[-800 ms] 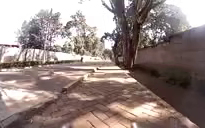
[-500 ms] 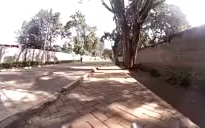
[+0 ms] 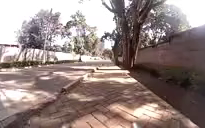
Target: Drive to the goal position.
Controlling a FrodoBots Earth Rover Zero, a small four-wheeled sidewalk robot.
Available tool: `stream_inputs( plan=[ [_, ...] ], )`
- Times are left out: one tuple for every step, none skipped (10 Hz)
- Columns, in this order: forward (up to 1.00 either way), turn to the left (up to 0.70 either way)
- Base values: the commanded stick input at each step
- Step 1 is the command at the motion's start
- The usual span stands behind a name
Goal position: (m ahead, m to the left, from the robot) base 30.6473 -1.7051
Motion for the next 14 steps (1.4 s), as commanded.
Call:
stream_inputs(
  plan=[
    [0.70,0.00],
    [0.70,0.00],
    [0.70,0.00],
    [0.70,0.00],
    [0.70,0.00],
    [0.70,0.00],
    [0.70,0.00],
    [0.70,0.00],
    [0.70,0.00],
    [0.70,0.00],
    [0.70,0.00],
    [0.70,0.00],
    [0.70,0.00],
    [0.70,0.00]
  ],
)
